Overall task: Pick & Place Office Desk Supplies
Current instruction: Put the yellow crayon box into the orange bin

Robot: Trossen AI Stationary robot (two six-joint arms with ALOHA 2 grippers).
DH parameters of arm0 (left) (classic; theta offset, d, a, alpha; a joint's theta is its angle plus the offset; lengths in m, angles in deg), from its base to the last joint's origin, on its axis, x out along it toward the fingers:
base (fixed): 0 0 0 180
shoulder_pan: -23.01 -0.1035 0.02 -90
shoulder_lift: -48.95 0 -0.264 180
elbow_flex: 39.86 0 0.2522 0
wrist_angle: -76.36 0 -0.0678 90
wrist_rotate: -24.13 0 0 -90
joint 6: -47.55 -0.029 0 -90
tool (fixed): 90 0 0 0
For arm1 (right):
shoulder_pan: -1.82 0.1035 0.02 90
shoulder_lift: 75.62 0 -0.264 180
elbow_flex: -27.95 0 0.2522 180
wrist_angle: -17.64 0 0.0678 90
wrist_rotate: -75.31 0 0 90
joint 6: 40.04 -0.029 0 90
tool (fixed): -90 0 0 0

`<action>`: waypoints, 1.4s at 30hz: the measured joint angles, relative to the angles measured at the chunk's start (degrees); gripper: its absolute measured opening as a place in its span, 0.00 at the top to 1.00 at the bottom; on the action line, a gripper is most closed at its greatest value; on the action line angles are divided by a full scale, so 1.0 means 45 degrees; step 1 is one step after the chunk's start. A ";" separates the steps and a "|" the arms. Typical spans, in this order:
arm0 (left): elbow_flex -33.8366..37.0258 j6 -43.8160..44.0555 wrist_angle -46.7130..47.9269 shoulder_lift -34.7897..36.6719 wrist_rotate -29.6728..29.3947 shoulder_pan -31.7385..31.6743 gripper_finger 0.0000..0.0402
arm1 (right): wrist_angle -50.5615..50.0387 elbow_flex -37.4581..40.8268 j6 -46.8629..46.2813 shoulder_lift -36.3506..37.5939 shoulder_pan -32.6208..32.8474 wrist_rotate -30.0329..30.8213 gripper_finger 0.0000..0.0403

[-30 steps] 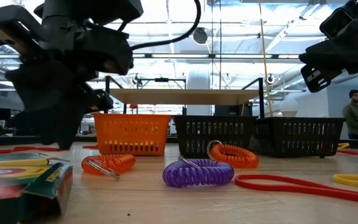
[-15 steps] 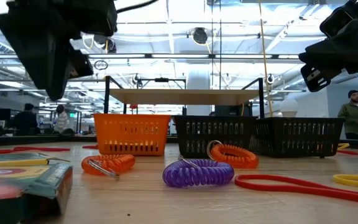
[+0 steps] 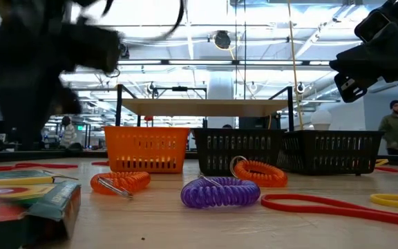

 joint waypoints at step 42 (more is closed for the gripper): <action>0.4683 -0.2166 -0.8052 0.0049 0.2001 -0.1725 0.72 | 0.0087 0.0000 -0.0005 0.0002 0.0005 -0.0029 0.85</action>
